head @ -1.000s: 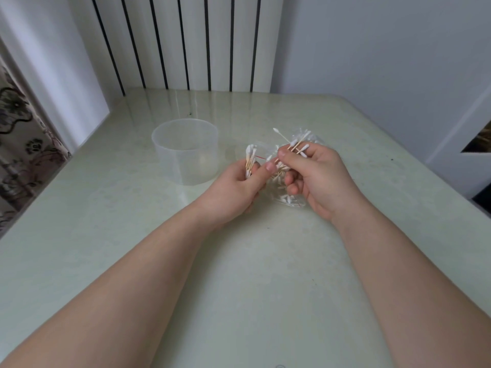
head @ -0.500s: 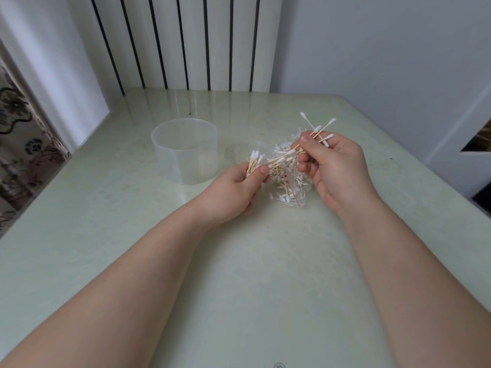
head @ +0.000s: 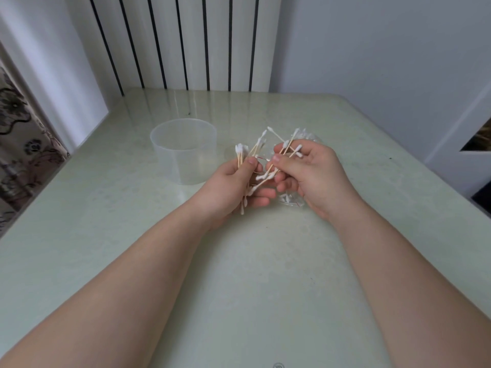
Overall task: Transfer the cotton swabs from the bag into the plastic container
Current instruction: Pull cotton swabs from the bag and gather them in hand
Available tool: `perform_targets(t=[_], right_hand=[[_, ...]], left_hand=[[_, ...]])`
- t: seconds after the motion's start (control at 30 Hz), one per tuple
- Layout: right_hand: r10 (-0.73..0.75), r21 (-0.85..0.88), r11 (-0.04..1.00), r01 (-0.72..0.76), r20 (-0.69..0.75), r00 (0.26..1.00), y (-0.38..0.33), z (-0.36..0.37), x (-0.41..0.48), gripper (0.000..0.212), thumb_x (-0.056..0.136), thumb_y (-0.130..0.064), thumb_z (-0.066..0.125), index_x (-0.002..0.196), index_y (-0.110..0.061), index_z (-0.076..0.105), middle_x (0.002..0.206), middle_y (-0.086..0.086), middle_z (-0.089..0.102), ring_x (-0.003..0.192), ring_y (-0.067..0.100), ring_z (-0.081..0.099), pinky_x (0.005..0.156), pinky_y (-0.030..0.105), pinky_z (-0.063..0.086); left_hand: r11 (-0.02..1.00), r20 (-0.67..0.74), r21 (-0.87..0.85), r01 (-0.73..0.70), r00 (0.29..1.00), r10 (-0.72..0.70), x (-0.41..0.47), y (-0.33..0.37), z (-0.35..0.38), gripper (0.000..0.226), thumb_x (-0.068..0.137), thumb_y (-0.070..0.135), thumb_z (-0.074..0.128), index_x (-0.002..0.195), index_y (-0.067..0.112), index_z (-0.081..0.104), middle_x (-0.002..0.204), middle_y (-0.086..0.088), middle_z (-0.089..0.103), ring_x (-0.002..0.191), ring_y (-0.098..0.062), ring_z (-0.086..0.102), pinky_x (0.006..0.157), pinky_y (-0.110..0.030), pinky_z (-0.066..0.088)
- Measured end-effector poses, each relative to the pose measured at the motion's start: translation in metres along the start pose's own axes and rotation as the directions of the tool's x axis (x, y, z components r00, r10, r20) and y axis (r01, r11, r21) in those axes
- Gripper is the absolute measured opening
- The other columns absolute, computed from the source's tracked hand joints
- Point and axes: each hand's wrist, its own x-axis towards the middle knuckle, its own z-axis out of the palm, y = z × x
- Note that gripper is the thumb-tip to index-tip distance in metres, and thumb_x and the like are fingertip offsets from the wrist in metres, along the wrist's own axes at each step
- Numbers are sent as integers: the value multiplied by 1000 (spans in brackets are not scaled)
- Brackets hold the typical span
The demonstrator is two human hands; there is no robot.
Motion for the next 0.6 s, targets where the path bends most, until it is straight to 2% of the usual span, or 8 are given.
perform_targets(t=[0.13, 0.23, 0.3, 0.43, 0.53, 0.6], right_hand=[[-11, -131, 991, 12, 9, 1000, 9, 3, 1, 11, 90, 5, 68, 97, -2, 63, 61, 6, 66, 51, 20, 62, 46, 25, 51], [-10, -155, 988, 4, -37, 999, 11, 2, 4, 6, 91, -3, 70, 91, -3, 64, 64, 7, 63, 51, 16, 59, 47, 28, 50], [-2, -162, 987, -10, -70, 998, 11, 1, 5, 11, 94, -12, 68, 86, -6, 65, 65, 10, 64, 52, 19, 57, 50, 32, 51], [-3, -73, 997, -5, -111, 994, 8, -1, 7, 13, 96, -10, 64, 84, -7, 63, 63, 7, 62, 51, 17, 56, 47, 28, 50], [-23, -4, 1000, 23, -159, 987, 4, -3, 8, 10, 97, -9, 63, 87, -5, 63, 68, 12, 60, 50, 17, 55, 46, 26, 48], [-30, 0, 1000, 30, -171, 985, 4, -4, 8, 11, 97, -9, 63, 87, -5, 64, 67, 10, 61, 50, 16, 55, 45, 26, 48]], left_hand=[[990, -2, 140, -26, 1000, 26, 2, -4, 0, 27, 111, 23, 36, 102, 9, 57, 64, 4, 65, 55, -11, 54, 48, -22, 46], [979, -19, 201, -28, 999, 33, 3, -6, 0, 23, 110, 19, 38, 100, 8, 56, 70, 0, 53, 50, -8, 41, 44, -21, 36], [981, -14, 194, -7, 1000, 10, 3, -5, 1, 20, 110, 18, 39, 98, 9, 52, 71, -1, 47, 49, -7, 36, 43, -19, 32], [982, -35, 188, 29, 999, -22, 5, -6, 1, 21, 110, 21, 40, 106, 6, 56, 67, 3, 41, 44, -5, 35, 41, -18, 31], [986, -114, 158, 46, 993, -28, 6, -7, 1, 26, 110, 24, 41, 96, 10, 57, 65, 2, 40, 42, -6, 35, 41, -20, 31], [995, -174, 72, 65, 983, -52, 7, -5, 2, 25, 110, 26, 40, 93, 14, 54, 67, -1, 47, 46, -10, 41, 42, -22, 36]])
